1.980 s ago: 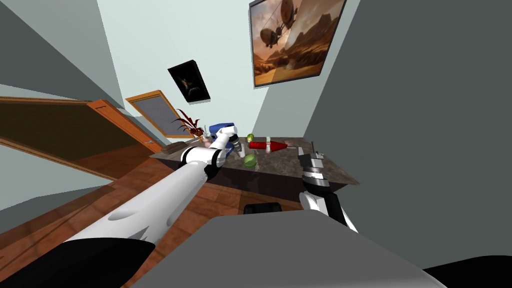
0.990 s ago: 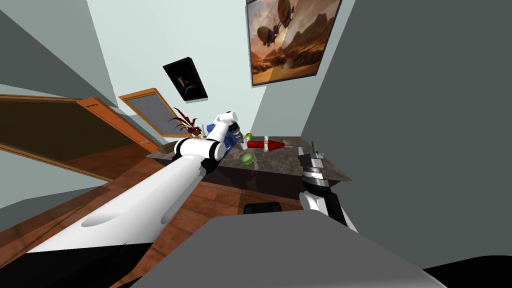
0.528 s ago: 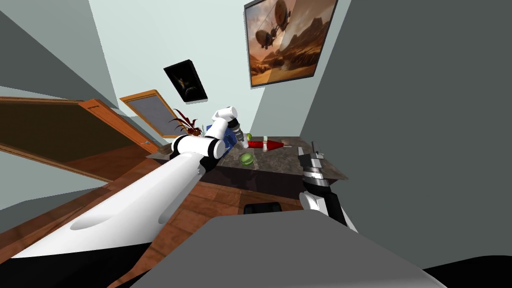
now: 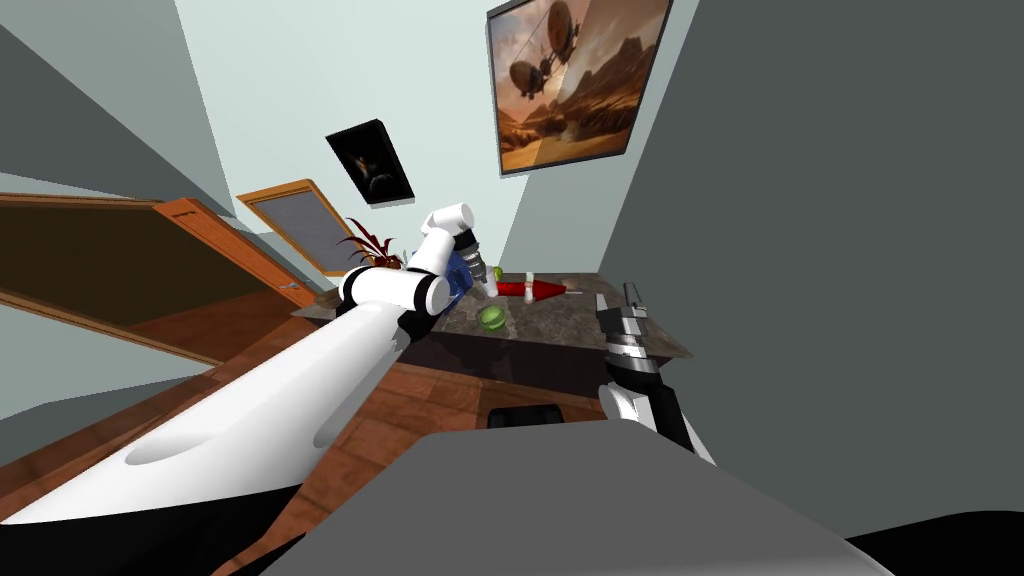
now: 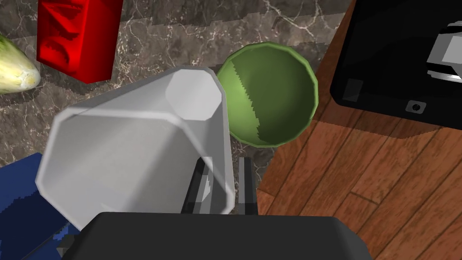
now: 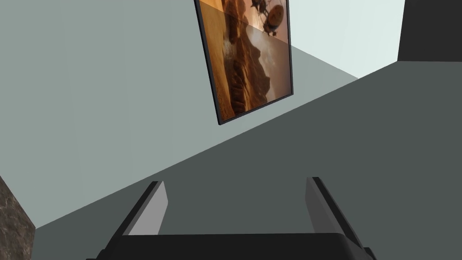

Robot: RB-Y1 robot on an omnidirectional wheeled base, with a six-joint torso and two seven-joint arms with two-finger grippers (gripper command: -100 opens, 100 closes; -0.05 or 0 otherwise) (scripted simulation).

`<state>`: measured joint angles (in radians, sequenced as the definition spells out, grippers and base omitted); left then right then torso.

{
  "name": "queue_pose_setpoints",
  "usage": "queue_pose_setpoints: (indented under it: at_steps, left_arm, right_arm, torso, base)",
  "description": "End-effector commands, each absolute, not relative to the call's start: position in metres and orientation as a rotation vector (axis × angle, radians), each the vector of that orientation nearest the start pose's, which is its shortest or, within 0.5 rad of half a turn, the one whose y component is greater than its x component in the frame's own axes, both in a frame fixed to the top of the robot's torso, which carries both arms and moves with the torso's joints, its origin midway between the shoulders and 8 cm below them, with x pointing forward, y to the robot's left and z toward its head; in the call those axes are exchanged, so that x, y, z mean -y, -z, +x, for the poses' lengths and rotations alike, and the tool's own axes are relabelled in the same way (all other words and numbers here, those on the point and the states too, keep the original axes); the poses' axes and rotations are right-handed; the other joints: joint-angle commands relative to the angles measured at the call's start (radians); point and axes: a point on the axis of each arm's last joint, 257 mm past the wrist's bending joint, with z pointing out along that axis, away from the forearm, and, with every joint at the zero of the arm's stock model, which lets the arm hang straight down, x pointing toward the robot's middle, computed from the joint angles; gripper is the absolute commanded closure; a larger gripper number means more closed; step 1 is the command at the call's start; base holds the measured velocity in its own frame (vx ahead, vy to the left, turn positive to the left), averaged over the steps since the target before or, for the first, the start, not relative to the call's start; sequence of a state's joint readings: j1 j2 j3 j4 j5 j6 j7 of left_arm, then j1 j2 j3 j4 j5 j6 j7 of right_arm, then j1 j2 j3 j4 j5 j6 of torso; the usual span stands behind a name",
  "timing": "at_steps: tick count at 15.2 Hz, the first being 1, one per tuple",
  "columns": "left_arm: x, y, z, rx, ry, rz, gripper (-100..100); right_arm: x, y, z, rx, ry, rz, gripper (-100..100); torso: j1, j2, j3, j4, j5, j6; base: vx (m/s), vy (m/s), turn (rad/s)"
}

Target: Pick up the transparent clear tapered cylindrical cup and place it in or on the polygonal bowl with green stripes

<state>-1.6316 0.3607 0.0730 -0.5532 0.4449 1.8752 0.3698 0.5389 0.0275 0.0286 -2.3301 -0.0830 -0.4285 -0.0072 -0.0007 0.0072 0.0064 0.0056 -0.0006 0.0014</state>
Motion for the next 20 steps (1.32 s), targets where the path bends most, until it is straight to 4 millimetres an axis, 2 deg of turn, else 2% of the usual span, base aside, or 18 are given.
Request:
queue_pose_setpoints:
  at_steps: [1,4,5,6,10,11,17,20]
  left_arm:
    - [-0.139,0.001,0.555,-2.032,0.402,-2.322,100]
    - [-0.141,0.001,0.543,-2.055,0.341,-2.340,100]
    - [-0.139,0.001,0.548,-2.045,0.372,-2.330,100]
    - [-0.139,0.001,0.546,-2.049,0.363,-2.333,-100]
    - [-0.139,0.001,0.546,-2.049,0.363,-2.333,-100]
    - [-0.136,-0.009,0.542,-2.047,0.359,-2.337,-100]
    - [-0.128,-0.037,0.531,-2.040,0.351,-2.352,-100]
    - [-0.127,-0.042,0.529,-2.038,0.350,-2.354,-100]
  right_arm:
    - [0.286,-0.020,0.343,-0.573,-1.364,0.780,0]
    - [0.286,-0.020,0.343,-0.573,-1.364,0.780,0]
    - [0.286,-0.020,0.343,-0.573,-1.364,0.780,0]
    - [0.286,-0.020,0.343,-0.573,-1.364,0.780,0]
    - [0.286,-0.020,0.343,-0.573,-1.364,0.780,0]
    - [0.286,-0.020,0.343,-0.573,-1.364,0.780,0]
    - [0.286,-0.020,0.343,-0.573,-1.363,0.780,0]
    - [0.286,-0.020,0.343,-0.573,-1.363,0.780,0]
  torso:
    - [0.000,0.000,0.000,0.000,0.000,0.000]
    - [0.000,-0.001,-0.001,0.000,0.000,0.000]
    - [0.000,-0.001,-0.001,-0.001,0.000,0.000]
    - [0.000,-0.001,-0.001,-0.001,0.000,0.000]
    - [0.000,-0.003,-0.002,-0.001,0.000,0.000]
    - [0.000,-0.003,-0.002,-0.001,0.000,0.000]
    - [0.003,-0.005,-0.003,-0.002,0.000,0.000]
    - [0.003,-0.005,-0.003,-0.002,0.000,0.000]
  base:
    - [-0.006,-0.006,-0.001]
    - [-0.002,-0.002,0.000]
    - [0.000,0.000,0.000]
    - [0.000,0.000,0.000]
    - [0.000,0.000,0.000]
    - [0.014,0.011,-0.014]
    - [0.040,0.034,-0.024]
    - [0.030,0.030,-0.012]
